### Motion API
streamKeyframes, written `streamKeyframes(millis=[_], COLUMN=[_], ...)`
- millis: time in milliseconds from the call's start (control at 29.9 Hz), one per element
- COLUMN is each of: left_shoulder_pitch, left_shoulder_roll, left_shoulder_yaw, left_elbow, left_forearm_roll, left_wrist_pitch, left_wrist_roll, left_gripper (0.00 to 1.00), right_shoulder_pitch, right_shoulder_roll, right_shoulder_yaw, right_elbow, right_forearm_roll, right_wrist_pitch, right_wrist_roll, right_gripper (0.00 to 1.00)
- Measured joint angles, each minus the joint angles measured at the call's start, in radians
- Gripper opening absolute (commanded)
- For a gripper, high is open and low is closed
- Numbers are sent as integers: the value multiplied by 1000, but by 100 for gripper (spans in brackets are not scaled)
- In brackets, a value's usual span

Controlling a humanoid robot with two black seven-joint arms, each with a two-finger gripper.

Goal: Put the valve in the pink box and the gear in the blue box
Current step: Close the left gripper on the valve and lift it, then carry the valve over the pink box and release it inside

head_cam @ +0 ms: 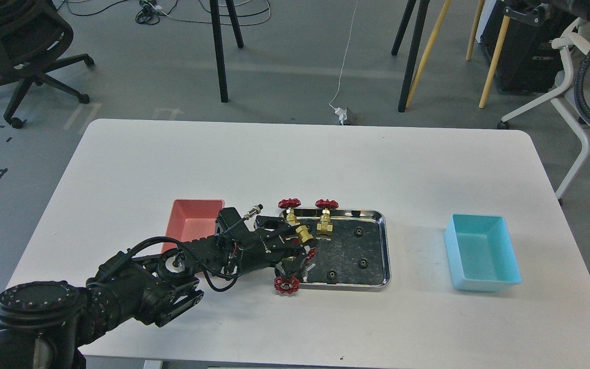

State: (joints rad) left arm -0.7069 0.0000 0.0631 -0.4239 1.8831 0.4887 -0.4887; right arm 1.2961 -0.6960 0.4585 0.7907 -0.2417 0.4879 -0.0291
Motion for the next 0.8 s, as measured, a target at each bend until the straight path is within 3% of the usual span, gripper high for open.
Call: streamKeyframes(millis=[435, 635, 802], left_shoulder_pitch=[-13, -26, -40], left_shoulder_roll=[2, 118, 290], left_shoulder_yaw=[-15, -21, -53], left_elbow=[-26, -228, -434], left_forearm_roll=[-25, -145, -247], left_wrist_pitch=[-1, -1, 0], left_wrist_roll=[1, 0, 0], left_gripper=[10, 11, 11], right_shoulder_pitch=[-9, -15, -18], right_shoulder_roll=[3, 15, 32], right_shoulder_yaw=[0, -2, -3], right_elbow=[-24, -49, -52], right_forearm_roll=[-5, -21, -22], right_wrist_pitch=[0, 0, 0], right_wrist_roll=[0, 3, 5], right_gripper=[99, 99, 99])
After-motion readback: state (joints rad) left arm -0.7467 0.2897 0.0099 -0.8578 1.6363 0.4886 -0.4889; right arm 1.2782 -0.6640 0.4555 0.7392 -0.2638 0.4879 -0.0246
